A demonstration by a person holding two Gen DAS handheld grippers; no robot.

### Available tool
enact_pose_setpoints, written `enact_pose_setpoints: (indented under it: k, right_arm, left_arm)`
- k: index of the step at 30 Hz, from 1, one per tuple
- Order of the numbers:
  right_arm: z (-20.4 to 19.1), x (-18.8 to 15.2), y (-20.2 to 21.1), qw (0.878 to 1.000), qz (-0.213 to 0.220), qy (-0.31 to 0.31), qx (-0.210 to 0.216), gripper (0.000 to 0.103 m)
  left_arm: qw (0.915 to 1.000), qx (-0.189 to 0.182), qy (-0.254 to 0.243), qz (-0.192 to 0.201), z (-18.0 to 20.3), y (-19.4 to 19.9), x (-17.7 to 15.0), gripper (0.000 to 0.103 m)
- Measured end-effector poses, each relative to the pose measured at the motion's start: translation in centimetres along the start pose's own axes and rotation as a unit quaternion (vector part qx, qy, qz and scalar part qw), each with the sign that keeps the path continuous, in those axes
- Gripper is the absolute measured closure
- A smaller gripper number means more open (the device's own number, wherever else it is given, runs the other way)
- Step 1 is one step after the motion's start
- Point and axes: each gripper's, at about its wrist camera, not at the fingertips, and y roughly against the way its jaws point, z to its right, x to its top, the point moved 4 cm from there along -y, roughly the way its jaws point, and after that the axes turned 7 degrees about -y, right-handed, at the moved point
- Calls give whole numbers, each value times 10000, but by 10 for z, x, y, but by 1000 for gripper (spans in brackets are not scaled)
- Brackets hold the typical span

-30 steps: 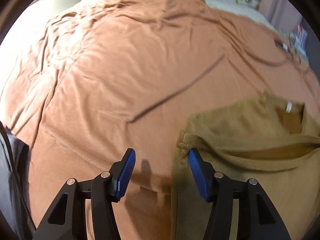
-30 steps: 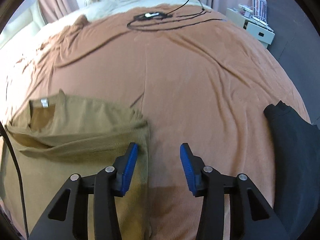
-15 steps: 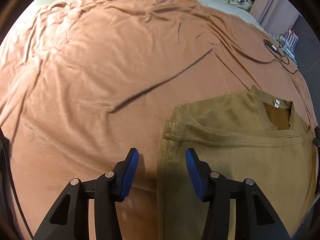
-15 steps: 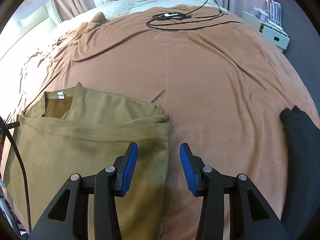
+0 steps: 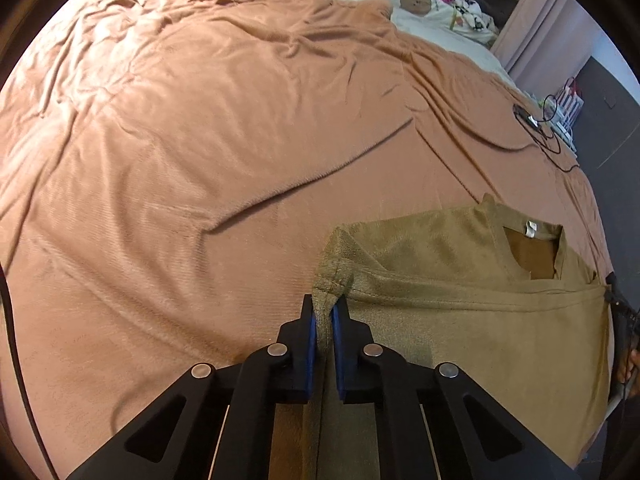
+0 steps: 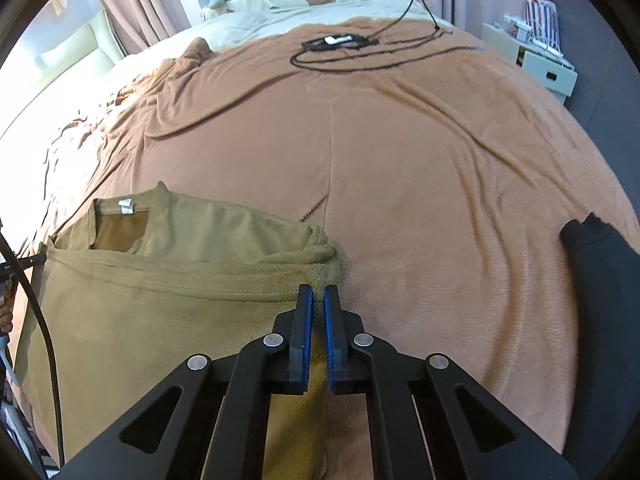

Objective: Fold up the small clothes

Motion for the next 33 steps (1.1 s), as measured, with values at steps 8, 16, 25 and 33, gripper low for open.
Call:
enact_pose_setpoints:
  k: [8, 16, 25, 33]
  right_arm:
    - [-13, -2, 33, 9994, 302, 190, 2, 101]
    - [-14, 15, 43, 9986, 530, 41, 6, 101]
    - [-12, 43, 18, 9984, 544, -61, -139, 101]
    - [-15, 56, -29, 9990, 292, -46, -336, 101]
  left_arm:
    - [9992, 100, -187, 331, 10, 34, 6, 98]
    - [9975, 106, -250, 657, 26, 51, 40, 99]
    - [9972, 377, -148, 630, 16, 29, 70, 99]
    - [9972, 659, -250, 255, 9, -16, 71, 99]
